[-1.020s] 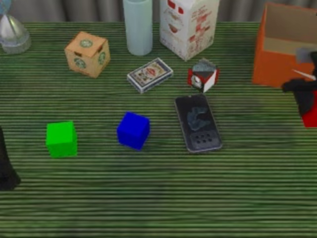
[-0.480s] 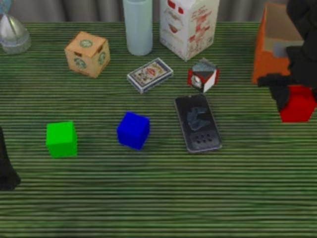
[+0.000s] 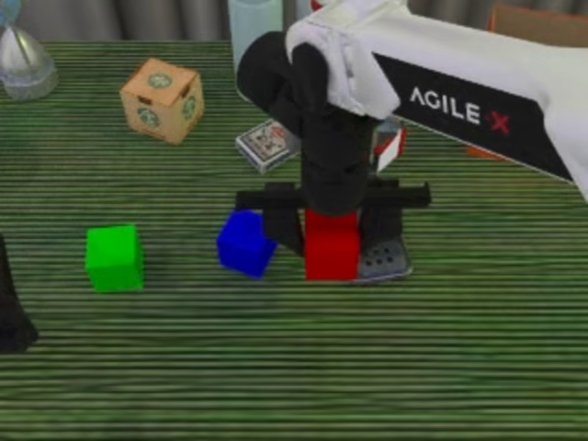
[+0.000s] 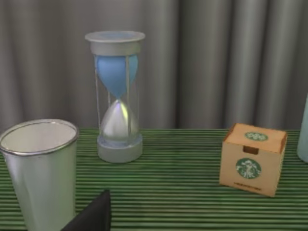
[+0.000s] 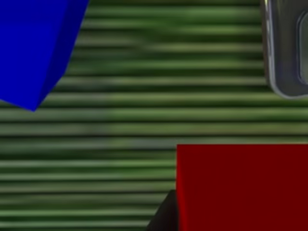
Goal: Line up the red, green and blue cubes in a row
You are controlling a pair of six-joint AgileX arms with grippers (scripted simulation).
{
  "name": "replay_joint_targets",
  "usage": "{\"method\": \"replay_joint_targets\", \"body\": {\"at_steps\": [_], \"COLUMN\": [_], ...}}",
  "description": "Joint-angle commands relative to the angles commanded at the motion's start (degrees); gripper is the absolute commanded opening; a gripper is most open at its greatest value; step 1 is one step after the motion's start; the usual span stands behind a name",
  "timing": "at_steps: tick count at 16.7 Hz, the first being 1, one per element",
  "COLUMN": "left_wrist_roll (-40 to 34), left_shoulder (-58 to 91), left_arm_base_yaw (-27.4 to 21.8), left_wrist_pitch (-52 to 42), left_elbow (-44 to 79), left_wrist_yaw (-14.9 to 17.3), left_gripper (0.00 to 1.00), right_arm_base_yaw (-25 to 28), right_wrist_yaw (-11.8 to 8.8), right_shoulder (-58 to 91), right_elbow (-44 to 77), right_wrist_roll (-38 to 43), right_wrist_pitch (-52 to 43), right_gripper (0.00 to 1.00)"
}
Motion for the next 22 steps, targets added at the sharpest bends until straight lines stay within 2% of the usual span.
{"method": "replay_joint_targets", "body": {"at_steps": [3,6,12,18,22], "left_wrist_roll": [0.0,0.0,0.0,0.0,0.0], "left_shoulder": [0.0,0.0,0.0,0.0,0.0], "left_arm_base_yaw": [0.0,0.0,0.0,0.0,0.0], "left_wrist_pitch": [0.0,0.0,0.0,0.0,0.0], "left_elbow": [0.0,0.0,0.0,0.0,0.0], "left_wrist_yaw": [0.0,0.0,0.0,0.0,0.0], "left_gripper": [1.0,1.0,1.0,1.0,1.0], "right_arm_base_yaw": [9.41,13.48,13.6,13.74,13.82], "right_wrist_yaw": [0.28,0.55,0.45,0.53,0.59], "right_shoulder": [2.38,3.04,2.93,4.68,5.11], "right_elbow": [5.69,8.28,7.29,-2.28,-3.96], "right_wrist_roll": [9.62,13.74,13.85,14.05,14.11], "right_wrist_pitch": [-2.55,-3.5,-2.4,9.14,10.87], "right_gripper": [0.0,0.0,0.0,0.0,0.0]}}
